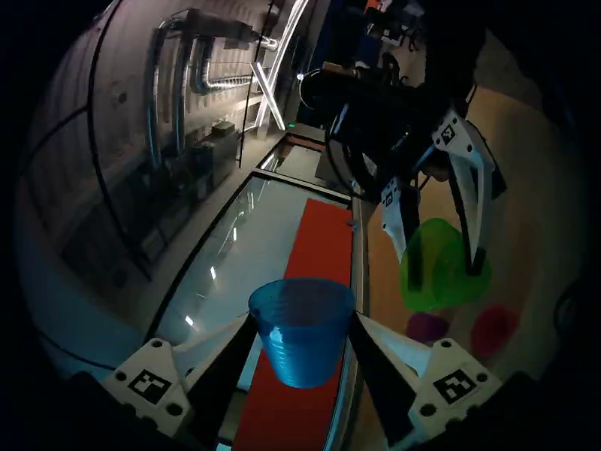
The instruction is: Pour water
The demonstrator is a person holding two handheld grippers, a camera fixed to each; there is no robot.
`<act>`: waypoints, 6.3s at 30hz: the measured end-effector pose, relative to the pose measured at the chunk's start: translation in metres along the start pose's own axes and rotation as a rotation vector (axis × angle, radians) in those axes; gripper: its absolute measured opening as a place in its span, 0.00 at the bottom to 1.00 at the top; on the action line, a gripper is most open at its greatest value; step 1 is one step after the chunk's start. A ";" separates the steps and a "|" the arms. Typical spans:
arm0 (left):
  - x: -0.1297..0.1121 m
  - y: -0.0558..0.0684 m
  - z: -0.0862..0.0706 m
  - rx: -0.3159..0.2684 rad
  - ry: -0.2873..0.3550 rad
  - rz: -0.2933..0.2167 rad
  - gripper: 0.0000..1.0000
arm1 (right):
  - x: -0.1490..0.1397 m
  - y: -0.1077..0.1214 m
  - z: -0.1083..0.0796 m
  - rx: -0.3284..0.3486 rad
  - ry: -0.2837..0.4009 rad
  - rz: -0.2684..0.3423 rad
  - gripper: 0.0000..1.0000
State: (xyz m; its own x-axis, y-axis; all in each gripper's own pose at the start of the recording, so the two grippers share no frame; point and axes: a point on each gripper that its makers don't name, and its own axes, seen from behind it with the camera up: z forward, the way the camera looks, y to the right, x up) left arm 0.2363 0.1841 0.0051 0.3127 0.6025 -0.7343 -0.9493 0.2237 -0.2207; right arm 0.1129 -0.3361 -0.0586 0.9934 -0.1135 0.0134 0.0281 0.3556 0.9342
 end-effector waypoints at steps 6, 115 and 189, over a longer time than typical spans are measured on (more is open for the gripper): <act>-0.002 -0.005 0.001 0.008 0.005 -0.082 0.84 | 0.000 0.001 -0.002 -0.004 0.002 -0.001 0.89; -0.084 0.093 -0.077 -0.006 -0.280 -1.141 0.84 | -0.030 0.033 -0.046 -0.114 -0.100 0.026 0.89; -0.113 0.260 -0.102 -0.435 -0.641 -1.006 0.85 | -0.157 0.027 -0.069 -0.028 -0.456 0.024 0.90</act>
State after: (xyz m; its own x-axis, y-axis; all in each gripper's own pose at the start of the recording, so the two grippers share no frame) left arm -0.0486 0.0961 -0.0347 0.7425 0.6021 0.2936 -0.1788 0.6005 -0.7794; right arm -0.0346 -0.2450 -0.0601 0.8437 -0.4998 0.1960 0.0152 0.3871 0.9219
